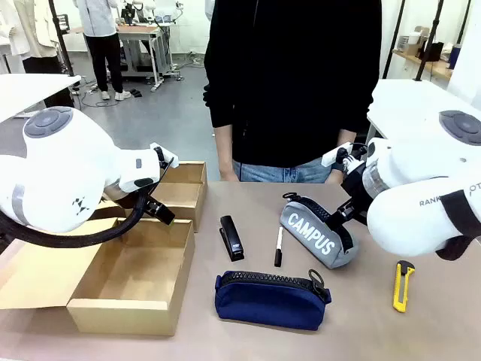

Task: Place items inside the box.
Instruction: Pick up a Pencil pouch or Stapler and place it inside the Mailer Box closest to the robot.

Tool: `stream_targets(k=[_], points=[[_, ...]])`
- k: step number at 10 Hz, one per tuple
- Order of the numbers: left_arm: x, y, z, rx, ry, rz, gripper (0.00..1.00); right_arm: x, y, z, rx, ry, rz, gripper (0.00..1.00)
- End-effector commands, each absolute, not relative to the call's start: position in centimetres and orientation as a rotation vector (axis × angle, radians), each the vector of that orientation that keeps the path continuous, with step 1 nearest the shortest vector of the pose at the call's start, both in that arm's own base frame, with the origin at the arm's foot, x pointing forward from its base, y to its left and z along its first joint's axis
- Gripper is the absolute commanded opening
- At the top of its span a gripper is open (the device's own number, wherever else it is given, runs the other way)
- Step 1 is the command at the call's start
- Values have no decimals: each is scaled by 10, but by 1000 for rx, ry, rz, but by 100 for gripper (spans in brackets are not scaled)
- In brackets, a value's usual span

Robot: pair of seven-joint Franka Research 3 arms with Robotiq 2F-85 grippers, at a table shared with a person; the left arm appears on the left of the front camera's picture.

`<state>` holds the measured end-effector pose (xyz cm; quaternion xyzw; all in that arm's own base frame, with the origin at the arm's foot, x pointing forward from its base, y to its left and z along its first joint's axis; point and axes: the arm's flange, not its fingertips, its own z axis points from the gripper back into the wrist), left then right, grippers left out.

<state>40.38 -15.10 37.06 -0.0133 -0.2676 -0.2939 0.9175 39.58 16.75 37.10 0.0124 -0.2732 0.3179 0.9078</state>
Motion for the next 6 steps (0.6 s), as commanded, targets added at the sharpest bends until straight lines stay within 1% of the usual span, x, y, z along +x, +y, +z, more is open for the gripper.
stream_targets(k=[1,6], points=[[404,-151,371,-27,-551,-604,100,396,168,371,26,-564,656,100],[404,-151,371,-27,-551,-604,100,396,168,371,26,-564,656,100]])
